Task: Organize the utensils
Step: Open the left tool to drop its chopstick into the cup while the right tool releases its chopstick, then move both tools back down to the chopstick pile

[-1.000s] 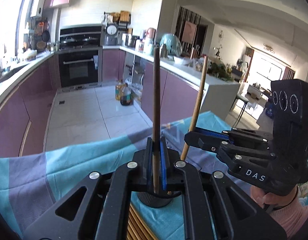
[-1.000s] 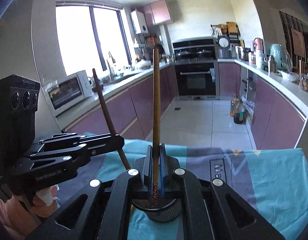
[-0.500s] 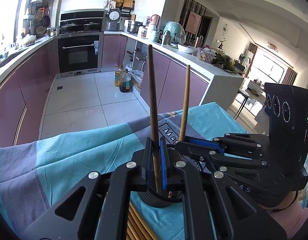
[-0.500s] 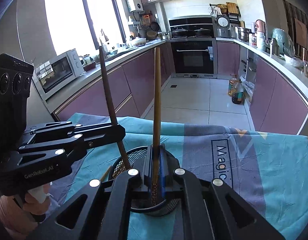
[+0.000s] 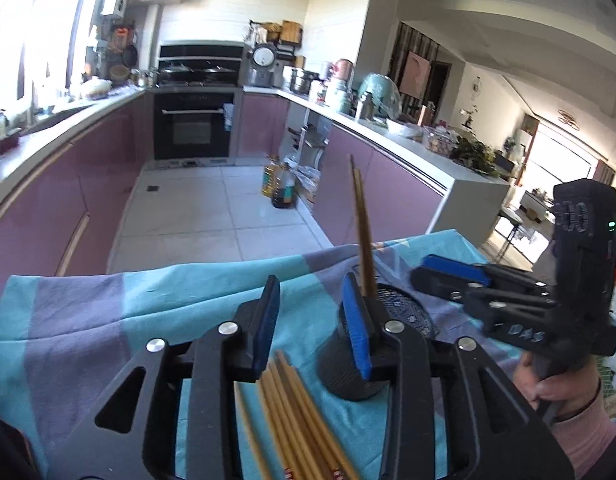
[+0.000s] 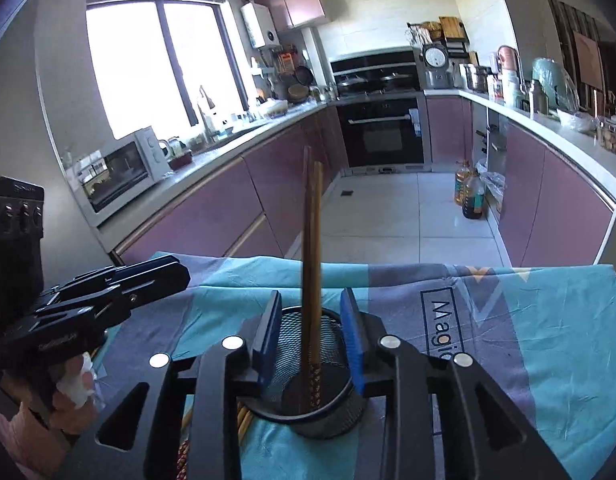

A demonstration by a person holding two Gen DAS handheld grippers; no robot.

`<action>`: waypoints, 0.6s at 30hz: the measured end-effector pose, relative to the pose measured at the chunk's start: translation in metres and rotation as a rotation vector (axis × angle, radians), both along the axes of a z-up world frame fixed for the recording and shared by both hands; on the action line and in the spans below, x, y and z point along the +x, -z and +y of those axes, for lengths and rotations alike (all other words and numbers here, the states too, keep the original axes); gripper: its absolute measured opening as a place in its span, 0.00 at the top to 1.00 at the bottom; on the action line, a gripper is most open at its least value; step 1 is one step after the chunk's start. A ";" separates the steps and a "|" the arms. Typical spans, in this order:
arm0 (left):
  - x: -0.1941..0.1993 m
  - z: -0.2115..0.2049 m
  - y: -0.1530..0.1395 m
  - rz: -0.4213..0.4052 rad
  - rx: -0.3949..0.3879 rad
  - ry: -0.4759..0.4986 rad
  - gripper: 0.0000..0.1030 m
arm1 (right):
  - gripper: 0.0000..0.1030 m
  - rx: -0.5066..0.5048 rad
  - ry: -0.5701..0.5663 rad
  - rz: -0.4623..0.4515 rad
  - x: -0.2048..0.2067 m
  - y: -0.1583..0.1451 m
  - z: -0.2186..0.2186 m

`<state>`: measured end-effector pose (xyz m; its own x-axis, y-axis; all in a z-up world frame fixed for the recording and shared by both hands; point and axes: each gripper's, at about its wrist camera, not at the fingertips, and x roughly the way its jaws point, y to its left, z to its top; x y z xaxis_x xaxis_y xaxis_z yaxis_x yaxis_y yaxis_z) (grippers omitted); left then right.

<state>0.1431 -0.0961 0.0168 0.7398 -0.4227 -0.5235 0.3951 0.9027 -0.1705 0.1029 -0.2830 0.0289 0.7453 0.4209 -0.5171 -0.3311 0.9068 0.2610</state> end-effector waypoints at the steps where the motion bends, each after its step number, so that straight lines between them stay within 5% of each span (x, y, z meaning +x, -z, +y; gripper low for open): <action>1: -0.007 0.008 0.000 -0.015 0.008 -0.010 0.64 | 0.68 0.001 -0.014 -0.012 -0.006 -0.002 0.002; 7: -0.032 0.040 0.018 -0.003 0.084 -0.056 0.61 | 0.64 -0.005 -0.138 -0.014 -0.045 0.005 0.019; 18: -0.061 0.056 0.102 0.191 0.182 -0.005 0.61 | 0.64 -0.081 -0.178 0.192 -0.045 0.074 0.062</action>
